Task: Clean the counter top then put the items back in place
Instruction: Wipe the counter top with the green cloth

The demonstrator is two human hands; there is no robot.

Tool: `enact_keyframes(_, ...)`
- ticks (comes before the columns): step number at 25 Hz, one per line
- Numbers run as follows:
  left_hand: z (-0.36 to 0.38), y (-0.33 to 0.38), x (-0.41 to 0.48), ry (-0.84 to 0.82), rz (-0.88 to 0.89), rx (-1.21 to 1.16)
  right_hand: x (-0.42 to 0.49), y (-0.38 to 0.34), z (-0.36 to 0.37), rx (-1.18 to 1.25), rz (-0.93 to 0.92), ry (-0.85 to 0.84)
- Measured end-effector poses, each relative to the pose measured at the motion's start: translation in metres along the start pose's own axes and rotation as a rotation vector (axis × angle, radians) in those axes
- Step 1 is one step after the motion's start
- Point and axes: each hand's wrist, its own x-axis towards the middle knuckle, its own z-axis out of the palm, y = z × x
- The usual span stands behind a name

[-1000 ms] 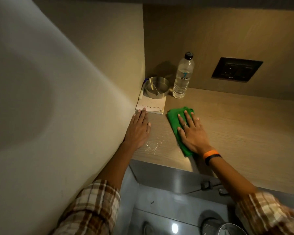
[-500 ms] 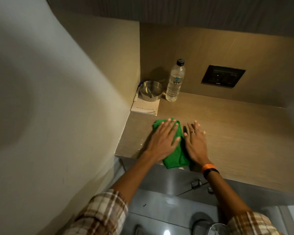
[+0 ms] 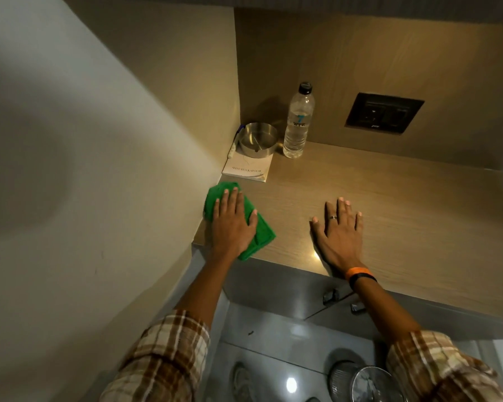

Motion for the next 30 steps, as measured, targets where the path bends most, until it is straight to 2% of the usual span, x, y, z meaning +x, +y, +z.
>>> enact_keyframes(4,0.000,0.020,-0.039,0.059,-0.234,-0.083,-0.009,-0.006,-0.008,0.050,-0.133,0.072)
enact_keyframes(6,-0.007,0.027,-0.044,0.002,-0.273,-0.099,-0.026,-0.028,-0.010,0.104,-0.204,0.096)
enact_keyframes(8,-0.019,0.026,-0.039,-0.036,-0.291,-0.061,-0.048,-0.068,-0.004,0.160,-0.223,0.042)
enact_keyframes(12,-0.039,0.003,-0.037,-0.075,-0.078,0.232,-0.065,-0.116,0.015,0.085,-0.253,-0.049)
enact_keyframes(15,-0.035,-0.013,-0.048,0.036,0.042,0.314,-0.056,-0.109,0.010,0.156,-0.253,-0.082)
enact_keyframes(18,-0.013,-0.028,-0.066,0.291,0.210,0.139,-0.052,-0.080,-0.009,0.160,-0.290,-0.146)
enact_keyframes(19,-0.007,-0.029,-0.072,0.325,0.260,0.063,-0.052,-0.064,-0.017,0.160,-0.299,-0.150)
enact_keyframes(22,0.006,-0.005,-0.087,0.255,0.341,-0.031,-0.059,-0.009,-0.038,0.223,-0.280,-0.163)
enact_keyframes(25,0.011,0.043,-0.091,0.193,0.397,-0.063,-0.066,0.037,-0.047,0.289,-0.163,-0.192)
enact_keyframes(27,0.011,0.068,-0.091,0.171,0.444,-0.159,-0.071,0.058,-0.055,0.428,-0.061,-0.215)
enact_keyframes(30,0.006,0.093,-0.091,0.112,0.494,-0.388,-0.085,0.079,-0.077,0.778,0.096,-0.240)
